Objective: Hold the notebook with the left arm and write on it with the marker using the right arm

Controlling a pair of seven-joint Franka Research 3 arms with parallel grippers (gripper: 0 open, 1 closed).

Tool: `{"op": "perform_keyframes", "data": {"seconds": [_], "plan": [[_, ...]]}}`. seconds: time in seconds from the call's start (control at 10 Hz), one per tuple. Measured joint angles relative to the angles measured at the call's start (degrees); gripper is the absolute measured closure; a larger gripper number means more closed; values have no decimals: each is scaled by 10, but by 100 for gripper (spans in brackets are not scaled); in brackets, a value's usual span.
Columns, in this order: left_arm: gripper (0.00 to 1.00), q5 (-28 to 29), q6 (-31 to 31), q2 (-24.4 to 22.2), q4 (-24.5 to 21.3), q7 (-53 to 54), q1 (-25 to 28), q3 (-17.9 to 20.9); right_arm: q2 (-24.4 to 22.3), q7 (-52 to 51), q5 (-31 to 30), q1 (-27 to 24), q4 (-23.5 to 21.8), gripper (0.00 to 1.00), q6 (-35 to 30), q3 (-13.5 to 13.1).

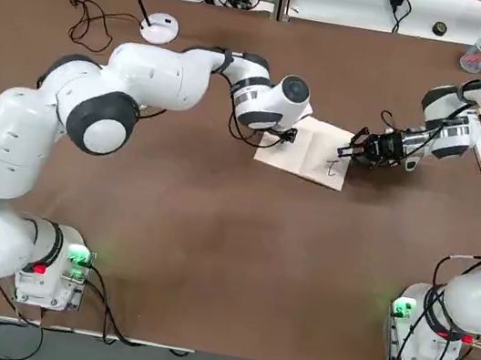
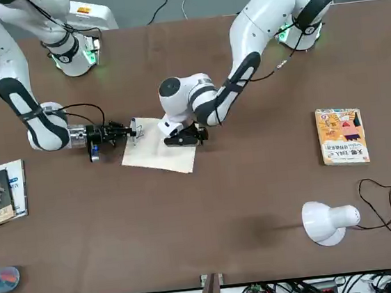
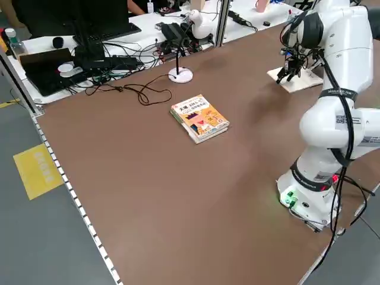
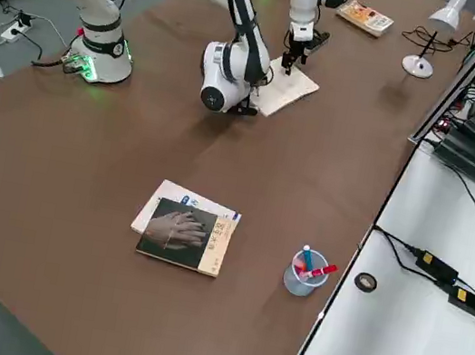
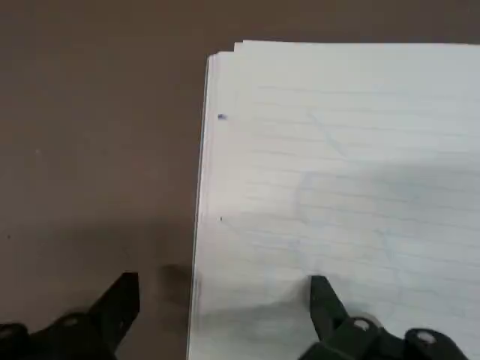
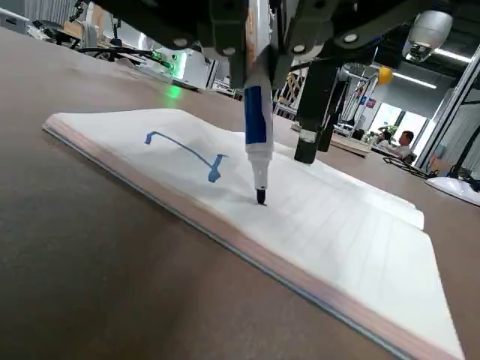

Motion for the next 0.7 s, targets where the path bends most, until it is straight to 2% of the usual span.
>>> {"op": "perform_keyframes", "data": {"seconds": [0.7], "plan": [[0,0,0,0,0,0,0,0,0,-3,8,16,-2,84,0,0]]}}
